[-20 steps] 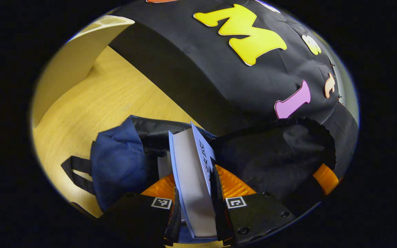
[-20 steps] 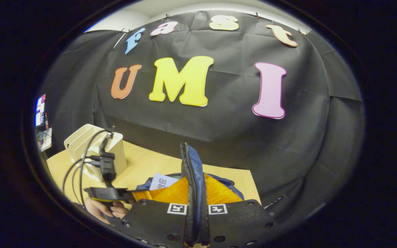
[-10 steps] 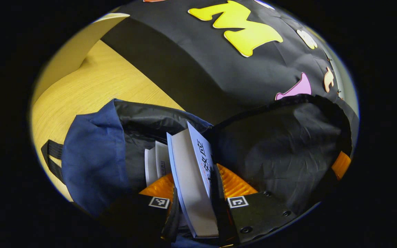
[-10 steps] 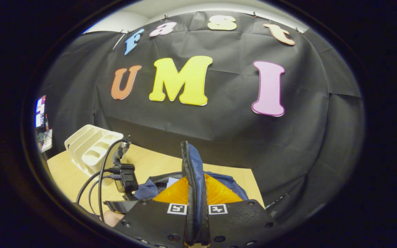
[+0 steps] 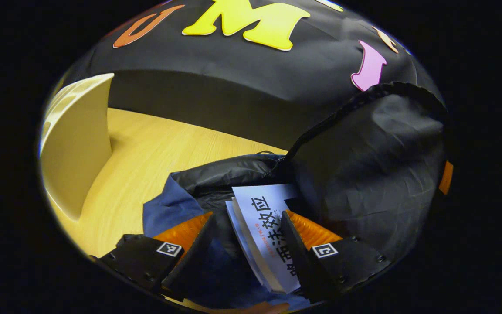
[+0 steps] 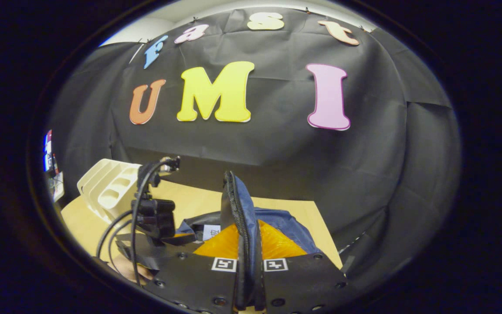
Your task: Open the schoolbag, grab two books from the bookshelf and put them into the schoolbag.
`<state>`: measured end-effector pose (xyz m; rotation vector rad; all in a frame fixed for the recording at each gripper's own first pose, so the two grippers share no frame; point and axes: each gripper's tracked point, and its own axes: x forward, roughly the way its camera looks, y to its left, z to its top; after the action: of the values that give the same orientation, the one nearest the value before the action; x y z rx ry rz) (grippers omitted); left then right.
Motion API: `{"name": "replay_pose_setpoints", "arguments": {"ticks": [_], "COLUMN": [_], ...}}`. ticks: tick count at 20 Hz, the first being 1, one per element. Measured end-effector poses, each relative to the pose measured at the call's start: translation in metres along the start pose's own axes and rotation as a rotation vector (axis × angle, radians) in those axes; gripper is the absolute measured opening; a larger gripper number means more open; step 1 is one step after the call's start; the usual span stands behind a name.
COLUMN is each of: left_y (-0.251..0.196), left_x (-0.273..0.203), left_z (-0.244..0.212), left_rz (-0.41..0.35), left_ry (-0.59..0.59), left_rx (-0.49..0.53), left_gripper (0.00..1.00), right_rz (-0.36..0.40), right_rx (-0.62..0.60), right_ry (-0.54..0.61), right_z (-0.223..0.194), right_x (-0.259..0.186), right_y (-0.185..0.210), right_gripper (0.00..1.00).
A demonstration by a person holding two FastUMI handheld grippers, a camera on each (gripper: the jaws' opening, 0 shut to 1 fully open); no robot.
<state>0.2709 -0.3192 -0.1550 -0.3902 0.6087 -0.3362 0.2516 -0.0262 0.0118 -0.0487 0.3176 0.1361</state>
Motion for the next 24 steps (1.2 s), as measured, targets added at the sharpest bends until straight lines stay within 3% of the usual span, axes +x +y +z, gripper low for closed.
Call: {"name": "replay_pose_setpoints", "arguments": {"ticks": [4, 6, 7, 9, 12, 13, 15, 16, 18, 19, 21, 24], "left_y": [0.022, 0.040, 0.048, 0.067, 0.092, 0.101, 0.115, 0.122, 0.134, 0.140, 0.151, 0.162], "left_x": [-0.043, -0.071, -0.085, -0.113, -0.151, -0.166, -0.192, -0.206, -0.232, -0.246, -0.274, -0.316], "left_z": [0.020, 0.030, 0.034, 0.041, 0.050, 0.050, 0.052, 0.051, 0.052, 0.049, 0.046, 0.036], "left_rz": [0.015, 0.042, 0.052, 0.082, 0.132, 0.148, 0.167, 0.182, 0.200, 0.210, 0.232, 0.260], "left_ry": [-0.082, -0.129, -0.149, -0.178, -0.217, -0.232, -0.262, -0.271, -0.295, -0.306, -0.335, -0.376], "left_rx": [0.067, 0.104, 0.114, 0.128, 0.161, 0.170, 0.185, 0.193, 0.208, 0.213, 0.226, 0.246], "left_gripper": [0.93, 0.93, 0.93, 0.93, 0.93, 0.93, 0.93, 0.93, 0.93, 0.93, 0.93, 0.94], "right_rz": [-0.030, -0.052, -0.060, -0.072, -0.098, -0.111, -0.127, -0.131, -0.139, -0.139, -0.138, -0.131], "right_rx": [0.024, 0.032, 0.040, 0.064, 0.096, 0.105, 0.121, 0.131, 0.137, 0.136, 0.134, 0.122], "right_ry": [0.013, 0.018, 0.026, 0.036, 0.052, 0.059, 0.063, 0.064, 0.051, 0.036, 0.004, -0.048], "right_z": [-0.018, -0.027, -0.032, -0.041, -0.055, -0.059, -0.065, -0.069, -0.071, -0.069, -0.067, -0.070], "right_x": [-0.003, -0.002, -0.003, -0.008, -0.015, -0.018, -0.028, -0.034, -0.050, -0.060, -0.080, -0.116], "right_y": [-0.001, -0.002, -0.002, -0.002, 0.000, 0.000, 0.002, 0.004, 0.010, 0.013, 0.021, 0.033], "right_gripper": [0.14, 0.10, 0.18, 0.19, 0.37, 0.39, 0.60, 0.58, 0.77, 0.80, 0.75, 0.95]}}
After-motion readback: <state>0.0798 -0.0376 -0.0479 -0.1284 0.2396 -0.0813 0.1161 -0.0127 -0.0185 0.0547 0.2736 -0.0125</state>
